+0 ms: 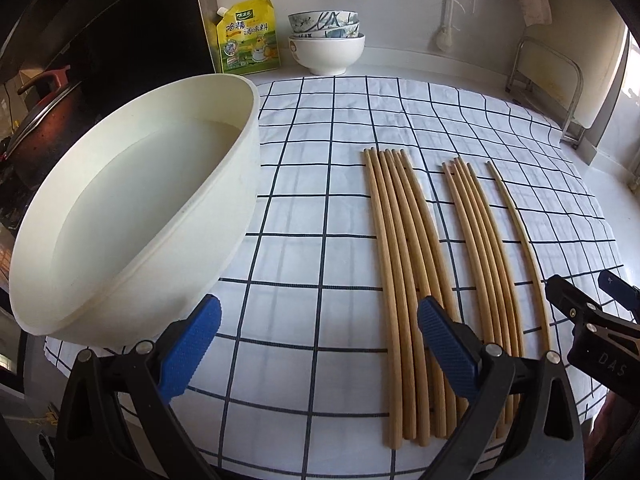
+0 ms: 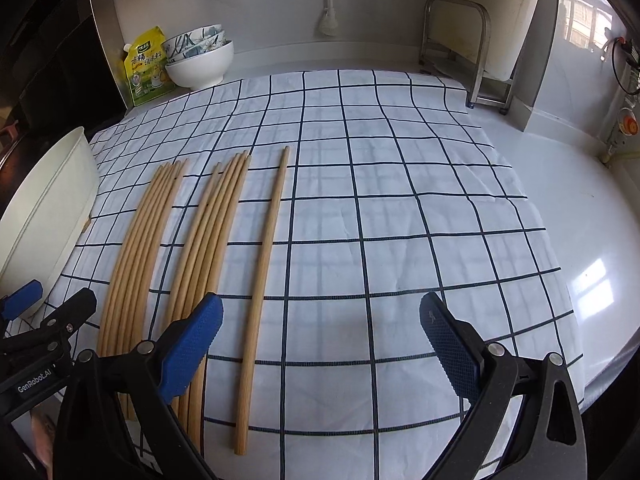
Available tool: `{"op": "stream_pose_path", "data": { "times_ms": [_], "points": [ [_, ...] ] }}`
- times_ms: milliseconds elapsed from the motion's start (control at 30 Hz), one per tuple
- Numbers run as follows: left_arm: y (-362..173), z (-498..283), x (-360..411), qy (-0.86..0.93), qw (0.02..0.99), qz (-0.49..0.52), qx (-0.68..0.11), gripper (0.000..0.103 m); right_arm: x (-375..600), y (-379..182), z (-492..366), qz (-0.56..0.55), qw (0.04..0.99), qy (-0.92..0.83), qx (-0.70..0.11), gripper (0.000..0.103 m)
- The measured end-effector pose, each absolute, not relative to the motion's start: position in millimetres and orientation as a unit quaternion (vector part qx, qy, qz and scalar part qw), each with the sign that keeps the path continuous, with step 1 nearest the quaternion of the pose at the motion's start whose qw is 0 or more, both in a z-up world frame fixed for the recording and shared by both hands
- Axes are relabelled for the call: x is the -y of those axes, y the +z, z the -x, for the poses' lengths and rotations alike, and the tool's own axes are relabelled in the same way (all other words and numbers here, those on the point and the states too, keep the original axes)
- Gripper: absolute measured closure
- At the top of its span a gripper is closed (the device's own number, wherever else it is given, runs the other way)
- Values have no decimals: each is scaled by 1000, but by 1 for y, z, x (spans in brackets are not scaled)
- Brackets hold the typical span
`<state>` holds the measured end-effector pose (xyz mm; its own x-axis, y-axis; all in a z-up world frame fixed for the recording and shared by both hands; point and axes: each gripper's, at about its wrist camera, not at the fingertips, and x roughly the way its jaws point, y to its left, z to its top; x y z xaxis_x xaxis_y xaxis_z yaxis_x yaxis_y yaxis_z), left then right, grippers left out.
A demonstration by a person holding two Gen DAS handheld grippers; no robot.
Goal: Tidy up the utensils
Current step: 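Lower the left tool onto one wooden chopstick and close while the right tool grasps another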
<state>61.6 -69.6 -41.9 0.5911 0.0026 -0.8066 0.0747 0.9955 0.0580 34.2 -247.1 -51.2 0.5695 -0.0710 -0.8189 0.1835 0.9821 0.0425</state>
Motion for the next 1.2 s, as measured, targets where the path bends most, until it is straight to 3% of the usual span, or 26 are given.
{"op": "stream_pose_path", "data": {
  "times_ms": [1200],
  "points": [
    [-62,-82,84,32,879,-79,-469,6,253,-69,-51,-31,878,-74,-473,9]
  ]
}}
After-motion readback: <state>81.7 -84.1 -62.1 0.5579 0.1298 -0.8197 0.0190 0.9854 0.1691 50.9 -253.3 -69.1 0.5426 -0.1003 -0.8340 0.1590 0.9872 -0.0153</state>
